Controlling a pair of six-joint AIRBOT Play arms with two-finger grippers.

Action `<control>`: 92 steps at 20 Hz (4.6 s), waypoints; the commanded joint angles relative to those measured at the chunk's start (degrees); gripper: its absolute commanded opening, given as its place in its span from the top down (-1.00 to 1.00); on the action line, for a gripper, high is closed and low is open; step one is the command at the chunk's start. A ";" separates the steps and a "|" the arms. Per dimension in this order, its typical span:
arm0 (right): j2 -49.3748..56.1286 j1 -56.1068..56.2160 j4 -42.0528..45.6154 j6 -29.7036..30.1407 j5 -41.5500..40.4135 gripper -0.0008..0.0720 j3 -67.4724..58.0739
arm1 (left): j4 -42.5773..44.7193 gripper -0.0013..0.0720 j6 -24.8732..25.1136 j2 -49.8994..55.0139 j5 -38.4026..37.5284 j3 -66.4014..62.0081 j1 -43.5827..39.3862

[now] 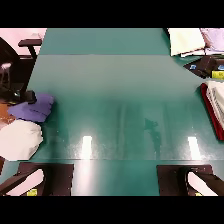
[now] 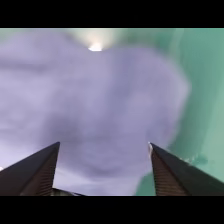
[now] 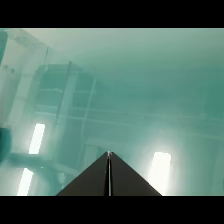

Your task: Fold the shirts.

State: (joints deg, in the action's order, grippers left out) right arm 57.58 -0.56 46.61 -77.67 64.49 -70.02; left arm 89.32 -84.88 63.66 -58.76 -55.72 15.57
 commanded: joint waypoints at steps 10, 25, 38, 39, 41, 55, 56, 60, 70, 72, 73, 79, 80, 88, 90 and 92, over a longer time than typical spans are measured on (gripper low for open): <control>-0.44 0.02 -0.55 -0.04 -2.54 0.93 -5.49 | -5.35 0.90 -0.20 -4.61 -1.05 -17.53 0.61; -0.31 0.00 0.09 -0.04 -2.12 0.93 -20.24 | -3.02 0.90 3.87 5.42 -12.79 -43.01 -48.17; -0.31 0.00 0.11 -0.04 0.50 0.93 -20.24 | -12.07 -0.44 -0.92 15.52 -13.97 -34.64 -36.46; -0.31 0.00 0.11 -0.02 0.52 0.93 -20.24 | -15.47 -0.44 -0.13 15.02 -12.98 -29.81 -33.99; -0.31 0.00 0.11 -0.04 0.50 0.93 -20.24 | -20.17 -0.44 -0.13 14.97 -8.15 -20.20 -31.08; -0.31 0.00 0.09 -0.04 2.10 0.93 -20.24 | -37.07 0.04 4.33 23.82 5.86 -6.56 -31.36; -0.28 0.00 0.15 -0.04 3.15 0.93 -20.22 | -36.79 0.61 4.35 23.82 5.84 -7.30 -31.36; -0.33 0.00 6.99 -4.46 11.37 0.93 -13.29 | -30.77 0.90 4.31 23.06 5.33 -15.12 -31.36; 11.28 11.85 -4.57 -2.19 -4.35 -0.35 31.50 | -27.78 0.90 4.31 23.61 5.68 -20.15 -31.36; 16.26 16.87 -7.06 -1.70 -9.53 -0.35 30.32 | -27.76 0.90 4.31 23.61 5.57 -20.15 -31.36; 18.58 18.93 -7.48 -1.70 -10.73 -0.34 28.57 | -27.76 0.90 4.31 23.61 5.51 -20.15 -31.36; 25.62 21.84 -6.51 -1.75 -12.02 0.93 18.56 | -22.47 0.90 2.69 23.58 4.72 -20.15 -31.36; 24.92 21.00 -4.55 -1.81 -11.78 0.93 17.55 | -19.39 0.90 1.03 23.58 4.61 -20.15 -31.36; 7.52 8.63 26.86 -5.88 -0.70 0.93 4.72 | -1.68 0.90 -11.13 19.78 12.26 -20.70 -31.36; 3.45 6.88 31.12 -5.86 0.81 0.93 1.40 | -1.14 0.90 -11.34 15.65 18.16 -20.70 -31.36; -0.42 5.64 32.92 -5.84 1.20 0.93 -1.62 | -0.66 0.90 -11.10 10.21 22.62 -20.72 -31.36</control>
State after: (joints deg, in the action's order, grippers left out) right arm 62.54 7.49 72.40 -83.26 63.64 -67.29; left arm 86.11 -94.67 79.42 -43.77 -76.31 -15.84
